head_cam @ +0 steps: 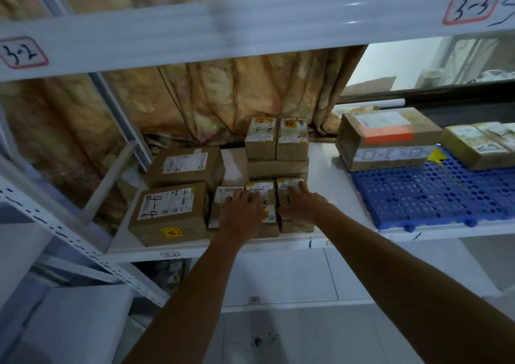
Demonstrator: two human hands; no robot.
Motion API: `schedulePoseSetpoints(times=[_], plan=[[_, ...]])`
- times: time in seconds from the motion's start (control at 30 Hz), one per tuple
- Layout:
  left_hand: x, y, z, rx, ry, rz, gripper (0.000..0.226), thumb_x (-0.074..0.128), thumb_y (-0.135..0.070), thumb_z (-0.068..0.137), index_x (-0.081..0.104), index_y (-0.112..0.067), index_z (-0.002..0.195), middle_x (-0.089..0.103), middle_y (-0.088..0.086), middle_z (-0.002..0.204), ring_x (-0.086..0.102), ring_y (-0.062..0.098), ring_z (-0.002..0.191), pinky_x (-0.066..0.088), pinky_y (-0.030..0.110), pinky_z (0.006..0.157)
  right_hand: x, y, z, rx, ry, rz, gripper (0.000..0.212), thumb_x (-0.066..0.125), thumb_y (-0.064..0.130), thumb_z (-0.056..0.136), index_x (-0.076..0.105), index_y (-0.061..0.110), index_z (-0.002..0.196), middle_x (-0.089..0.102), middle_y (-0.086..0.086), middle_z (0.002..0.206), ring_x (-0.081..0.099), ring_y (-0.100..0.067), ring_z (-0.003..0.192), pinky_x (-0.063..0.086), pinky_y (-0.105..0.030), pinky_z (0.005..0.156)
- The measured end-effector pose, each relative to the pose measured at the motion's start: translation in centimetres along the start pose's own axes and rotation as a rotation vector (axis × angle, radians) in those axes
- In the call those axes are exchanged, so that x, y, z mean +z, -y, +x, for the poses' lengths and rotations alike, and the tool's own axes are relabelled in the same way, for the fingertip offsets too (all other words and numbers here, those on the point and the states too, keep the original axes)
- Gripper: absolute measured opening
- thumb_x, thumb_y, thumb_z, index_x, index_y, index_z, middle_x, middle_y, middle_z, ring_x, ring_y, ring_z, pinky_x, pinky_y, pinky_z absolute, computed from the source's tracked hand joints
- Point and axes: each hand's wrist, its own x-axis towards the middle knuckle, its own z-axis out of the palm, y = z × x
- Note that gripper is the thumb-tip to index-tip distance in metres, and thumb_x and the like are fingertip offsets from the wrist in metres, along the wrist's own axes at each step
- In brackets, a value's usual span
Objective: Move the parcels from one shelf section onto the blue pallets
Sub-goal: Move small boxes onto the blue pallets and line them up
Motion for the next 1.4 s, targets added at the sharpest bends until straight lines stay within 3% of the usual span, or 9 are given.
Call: schedulePoseSetpoints(times=[0.17,0.47,0.67,0.8,0.93,1.13,1.4], plan=[[0.0,0.0,-0.1,0.001,-0.008,-0.009,0.039,0.039,-0.035,0.101,0.049,-0.02,0.136,0.058,0.011,0.129,0.051,0.03,0.119,0.046,0.044,0.092,0.1,0.3,-0.1,0.004,-0.018,-0.012,0.096,0.055,0.068,0.084,0.012,0.022,0.156,0.013,-0.013,0.158,0.033,-0.038,0.139,0.034,-0.051,0.11],[-0.6,-0.2,-0.2,-0.018,-0.004,-0.044,0.042,0.044,-0.029,0.099,0.047,-0.018,0.139,0.057,0.012,0.131,0.05,0.031,0.122,0.046,0.046,0.095,1.4,-0.5,-0.8,0.018,-0.176,0.069,0.085,0.06,0.065,0.082,0.021,0.026,0.148,0.023,-0.012,0.151,0.04,-0.047,0.13,0.041,-0.054,0.101],[-1.0,-0.2,0.4,-0.082,-0.023,-0.196,0.051,0.022,-0.041,0.101,0.048,-0.019,0.14,0.055,0.013,0.134,0.048,0.028,0.122,0.045,0.043,0.097,-0.8,-1.8,-1.5,-0.002,-0.237,-0.002,0.089,0.066,0.063,0.08,0.024,0.027,0.149,0.021,-0.01,0.152,0.044,-0.042,0.125,0.045,-0.049,0.095],[-1.9,-0.9,1.1,-0.079,0.019,-0.267,0.046,0.031,-0.039,0.103,0.047,-0.019,0.142,0.047,0.014,0.138,0.049,0.03,0.122,0.045,0.043,0.096,-3.0,-3.2,-1.8,0.022,-0.288,-0.015,0.091,0.067,0.063,0.079,0.024,0.025,0.149,0.019,-0.012,0.154,0.044,-0.042,0.126,0.045,-0.049,0.096],[-2.4,-2.2,2.0,-0.118,0.047,-0.245,0.044,0.035,-0.039,0.102,0.05,-0.02,0.138,0.045,0.015,0.136,0.053,0.032,0.115,0.049,0.044,0.093,-4.7,-4.6,-2.6,0.061,-0.327,-0.067,0.09,0.064,0.064,0.08,0.023,0.025,0.15,0.016,-0.013,0.157,0.04,-0.041,0.133,0.043,-0.05,0.1],[-1.8,-3.5,3.4,-0.102,0.102,-0.106,0.042,0.04,-0.042,0.094,0.062,-0.018,0.12,0.057,0.013,0.124,0.055,0.03,0.112,0.048,0.04,0.095,-5.3,-7.0,-3.3,0.095,-0.349,-0.035,0.089,0.067,0.063,0.078,0.026,0.025,0.148,0.021,-0.012,0.154,0.046,-0.041,0.126,0.046,-0.049,0.094],[-0.6,-4.2,4.7,-0.068,0.121,0.108,0.054,0.049,-0.062,0.082,0.065,-0.019,0.11,0.064,0.012,0.113,0.059,0.028,0.103,0.05,0.037,0.088,-4.5,-9.6,-3.3,0.096,-0.377,-0.015,0.083,0.063,0.067,0.077,0.032,0.025,0.14,0.027,-0.008,0.146,0.052,-0.038,0.115,0.047,-0.045,0.086]])
